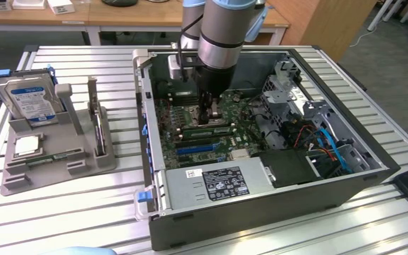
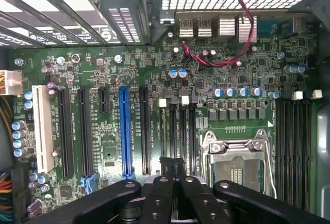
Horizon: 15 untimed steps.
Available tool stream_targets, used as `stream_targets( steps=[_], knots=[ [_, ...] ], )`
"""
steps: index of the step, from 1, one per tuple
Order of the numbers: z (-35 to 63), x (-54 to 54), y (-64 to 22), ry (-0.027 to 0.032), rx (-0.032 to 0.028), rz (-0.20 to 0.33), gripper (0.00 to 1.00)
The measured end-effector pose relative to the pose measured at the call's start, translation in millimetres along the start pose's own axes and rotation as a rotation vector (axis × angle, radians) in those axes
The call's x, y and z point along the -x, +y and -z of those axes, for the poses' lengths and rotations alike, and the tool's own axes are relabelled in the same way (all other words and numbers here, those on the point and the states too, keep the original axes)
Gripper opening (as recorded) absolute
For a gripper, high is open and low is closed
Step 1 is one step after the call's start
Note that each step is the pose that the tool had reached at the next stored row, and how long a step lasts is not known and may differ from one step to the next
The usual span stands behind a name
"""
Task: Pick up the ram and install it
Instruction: 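Press down the ram until it locks into place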
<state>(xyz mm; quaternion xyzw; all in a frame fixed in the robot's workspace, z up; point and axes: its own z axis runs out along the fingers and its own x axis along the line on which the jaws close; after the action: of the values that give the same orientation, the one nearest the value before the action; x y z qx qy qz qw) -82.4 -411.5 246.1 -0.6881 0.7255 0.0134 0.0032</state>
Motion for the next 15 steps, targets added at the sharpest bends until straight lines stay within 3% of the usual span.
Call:
stream_targets(
  steps=[15],
  knots=[
    [-6.8,-0.5,6.0,-0.0003,-0.0135,0.0,0.1]
  ],
)
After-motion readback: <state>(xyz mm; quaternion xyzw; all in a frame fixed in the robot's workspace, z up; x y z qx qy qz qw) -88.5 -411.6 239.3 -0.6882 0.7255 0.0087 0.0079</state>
